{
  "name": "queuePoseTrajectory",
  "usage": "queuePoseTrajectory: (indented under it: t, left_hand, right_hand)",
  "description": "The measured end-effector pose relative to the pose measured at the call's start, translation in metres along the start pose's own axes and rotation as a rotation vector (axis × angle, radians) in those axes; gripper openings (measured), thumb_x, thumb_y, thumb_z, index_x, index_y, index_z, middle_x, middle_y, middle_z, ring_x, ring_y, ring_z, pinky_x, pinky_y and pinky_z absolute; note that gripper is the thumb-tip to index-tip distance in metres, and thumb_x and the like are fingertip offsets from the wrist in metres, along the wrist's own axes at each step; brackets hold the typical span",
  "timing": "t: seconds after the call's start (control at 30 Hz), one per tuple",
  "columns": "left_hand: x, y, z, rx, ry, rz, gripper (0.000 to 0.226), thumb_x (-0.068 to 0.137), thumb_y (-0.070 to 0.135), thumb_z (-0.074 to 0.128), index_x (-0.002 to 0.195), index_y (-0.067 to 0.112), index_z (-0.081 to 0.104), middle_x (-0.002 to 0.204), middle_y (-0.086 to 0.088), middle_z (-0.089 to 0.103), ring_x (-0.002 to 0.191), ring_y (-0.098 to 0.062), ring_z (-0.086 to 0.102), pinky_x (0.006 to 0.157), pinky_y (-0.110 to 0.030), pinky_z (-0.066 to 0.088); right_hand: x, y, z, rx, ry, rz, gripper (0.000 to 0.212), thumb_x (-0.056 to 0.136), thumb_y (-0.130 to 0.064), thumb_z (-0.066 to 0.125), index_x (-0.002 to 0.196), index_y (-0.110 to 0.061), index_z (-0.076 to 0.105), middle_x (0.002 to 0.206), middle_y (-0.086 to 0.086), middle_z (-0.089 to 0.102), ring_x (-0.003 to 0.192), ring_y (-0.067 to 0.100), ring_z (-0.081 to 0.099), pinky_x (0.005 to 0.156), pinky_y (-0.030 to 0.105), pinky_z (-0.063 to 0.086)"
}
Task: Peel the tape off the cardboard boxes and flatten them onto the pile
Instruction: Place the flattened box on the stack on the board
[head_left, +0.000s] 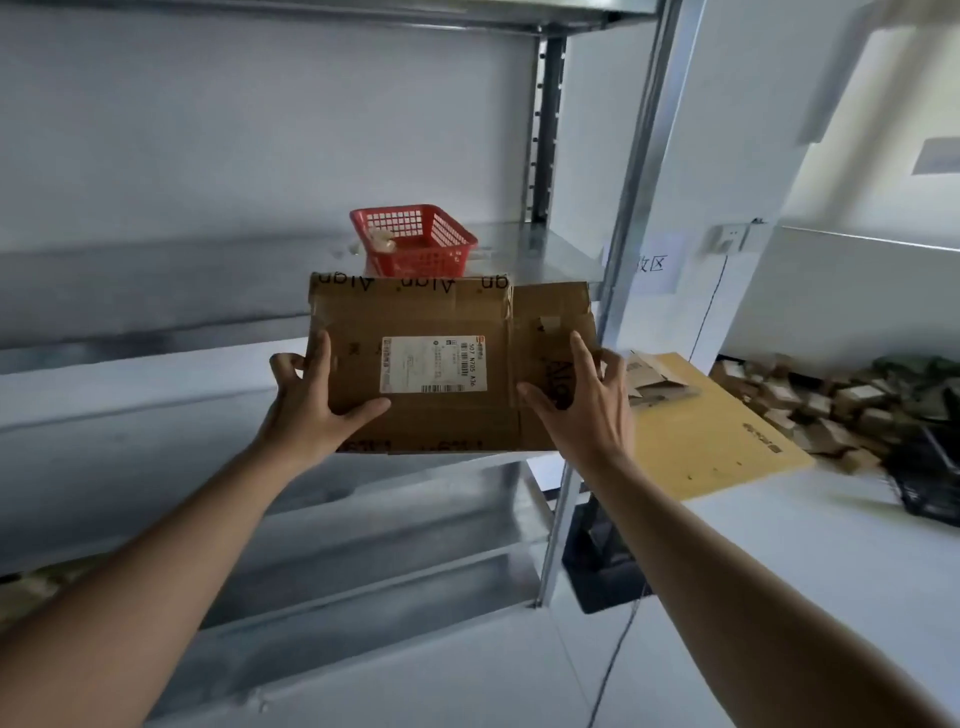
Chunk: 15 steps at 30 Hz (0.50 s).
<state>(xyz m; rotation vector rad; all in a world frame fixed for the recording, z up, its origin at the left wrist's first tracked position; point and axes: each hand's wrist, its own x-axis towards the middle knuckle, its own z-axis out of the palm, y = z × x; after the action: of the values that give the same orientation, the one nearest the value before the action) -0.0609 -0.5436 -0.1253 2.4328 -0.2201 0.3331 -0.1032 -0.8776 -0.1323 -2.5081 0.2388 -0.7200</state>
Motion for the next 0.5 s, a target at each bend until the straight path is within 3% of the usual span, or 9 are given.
queuePoseTrajectory:
  t: [0.1,0.23,0.5]
  left_hand:
    - [-0.016,0.041,0.05,-0.011,-0.033,0.016,0.123,0.07,0.075,0.072,0.161,0.039,-0.002,0.117,0.007,0.016,0.126,-0.025,0.039,0.11,-0.05,0.047]
    - [-0.029,0.095,0.115,0.014,-0.118,-0.006,0.123,0.073,0.077,0.069,0.164,0.035,-0.002,0.12,0.004,0.018,0.128,-0.035,0.044,0.112,-0.052,0.046]
    - [-0.02,0.188,0.232,0.072,-0.282,0.011,0.122,0.077,0.073,0.072,0.165,0.025,0.002,0.132,-0.006,0.024,0.13,-0.034,0.046,0.111,-0.051,0.046]
  right_hand:
    - [-0.011,0.059,-0.028,-0.074,-0.009,0.041,0.1,0.084,-0.079,0.059,0.162,-0.033,0.019,0.154,0.012,0.029,0.131,0.035,0.049,0.087,0.046,0.058]
    - [-0.025,0.133,-0.063,-0.177,-0.047,0.111,0.095,0.087,-0.081,0.049,0.163,-0.037,0.013,0.159,0.016,0.025,0.133,0.04,0.047,0.092,0.049,0.054]
    - [-0.032,0.259,-0.106,-0.242,-0.07,0.315,0.09,0.091,-0.076,0.051,0.162,-0.038,0.012,0.16,0.015,0.025,0.134,0.04,0.041,0.097,0.053,0.053]
